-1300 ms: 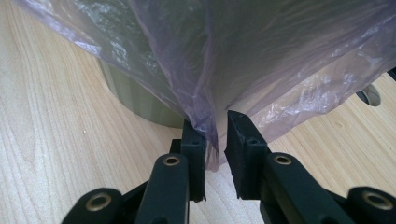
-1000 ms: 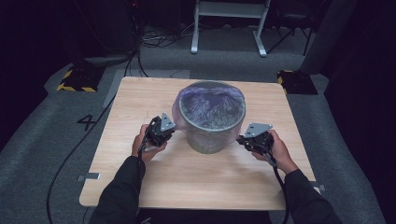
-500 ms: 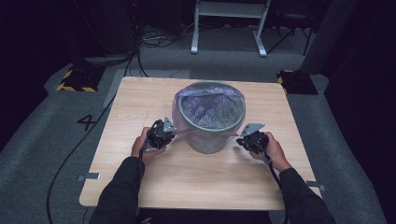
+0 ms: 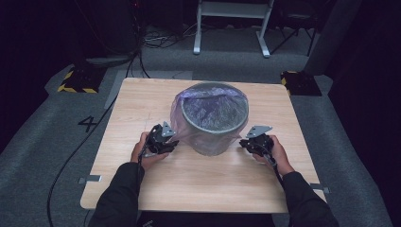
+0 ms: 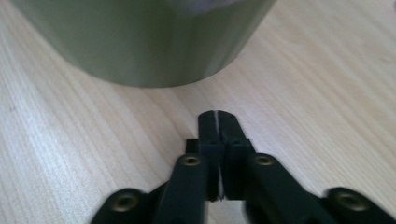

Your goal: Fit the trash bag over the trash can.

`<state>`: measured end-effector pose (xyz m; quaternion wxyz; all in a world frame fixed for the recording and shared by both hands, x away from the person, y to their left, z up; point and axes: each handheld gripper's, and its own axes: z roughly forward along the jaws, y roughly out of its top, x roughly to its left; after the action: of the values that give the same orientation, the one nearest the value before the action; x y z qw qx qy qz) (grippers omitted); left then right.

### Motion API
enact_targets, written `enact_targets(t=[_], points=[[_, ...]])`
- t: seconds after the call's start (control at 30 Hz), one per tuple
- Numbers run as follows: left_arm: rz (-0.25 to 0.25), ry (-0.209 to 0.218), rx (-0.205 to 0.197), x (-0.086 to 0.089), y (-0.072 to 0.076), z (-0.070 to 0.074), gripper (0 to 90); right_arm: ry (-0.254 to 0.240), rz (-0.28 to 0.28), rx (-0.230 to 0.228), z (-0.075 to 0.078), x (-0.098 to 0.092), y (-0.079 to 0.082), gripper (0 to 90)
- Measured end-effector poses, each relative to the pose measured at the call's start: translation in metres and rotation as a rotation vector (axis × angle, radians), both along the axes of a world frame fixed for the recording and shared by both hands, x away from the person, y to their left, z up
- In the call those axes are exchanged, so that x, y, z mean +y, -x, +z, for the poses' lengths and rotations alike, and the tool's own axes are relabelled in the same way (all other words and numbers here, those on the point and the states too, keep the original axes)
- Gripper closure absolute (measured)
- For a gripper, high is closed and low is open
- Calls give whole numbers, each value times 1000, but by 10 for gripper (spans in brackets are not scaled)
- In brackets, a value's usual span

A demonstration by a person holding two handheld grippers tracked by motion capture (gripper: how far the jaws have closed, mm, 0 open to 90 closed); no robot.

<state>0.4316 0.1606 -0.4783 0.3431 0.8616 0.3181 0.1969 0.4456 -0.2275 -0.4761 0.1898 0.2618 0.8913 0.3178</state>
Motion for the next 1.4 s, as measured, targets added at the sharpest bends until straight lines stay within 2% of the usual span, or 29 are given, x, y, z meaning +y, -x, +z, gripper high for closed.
enact_targets(t=[0.03,0.07,0.1,0.13,0.17,0.27,0.3,0.33,0.37,0.4,0.43,0.47,0.6,0.73,0.77,0.93,0.97,1.2,1.4], points=[[8,19,-2,3,2,3,502,-26,-7,-7,3,-3,2,730],[8,19,-2,3,2,3,421,-49,-12,-15,5,-7,3,676],[12,54,-6,10,6,9,364,-65,-17,-25,8,-10,4,616],[12,54,-6,10,6,9,322,-65,-17,-25,8,-10,4,616],[22,90,-11,15,11,14,267,-92,-26,-52,15,-15,8,517],[29,112,-12,19,17,20,171,-109,2,-79,23,-17,16,462],[37,137,-11,24,23,24,158,-117,12,-93,25,-18,19,440],[37,137,-11,24,23,24,160,-117,12,-93,25,-18,19,440],[39,144,-43,28,32,27,157,-149,29,-102,31,-19,25,403],[39,144,-43,28,32,27,156,-149,29,-102,31,-19,25,403],[34,162,-57,32,40,28,156,-165,40,-118,39,-21,31,364],[34,162,-57,32,40,28,156,-165,40,-118,39,-21,31,364],[43,153,-61,38,52,28,155,-232,58,-152,60,-27,39,306],[39,135,-36,43,60,23,156,-282,63,-173,76,-30,42,271],[39,117,-25,43,65,18,156,-288,63,-176,79,-30,42,259],[24,94,-11,43,72,10,156,-304,62,-186,90,-27,42,227],[24,78,1,43,75,7,156,-308,63,-191,92,-26,42,219],[12,62,43,40,82,-6,157,-315,57,-220,109,-19,43,211],[17,56,56,39,85,-12,157,-312,62,-234,122,-14,41,206]])
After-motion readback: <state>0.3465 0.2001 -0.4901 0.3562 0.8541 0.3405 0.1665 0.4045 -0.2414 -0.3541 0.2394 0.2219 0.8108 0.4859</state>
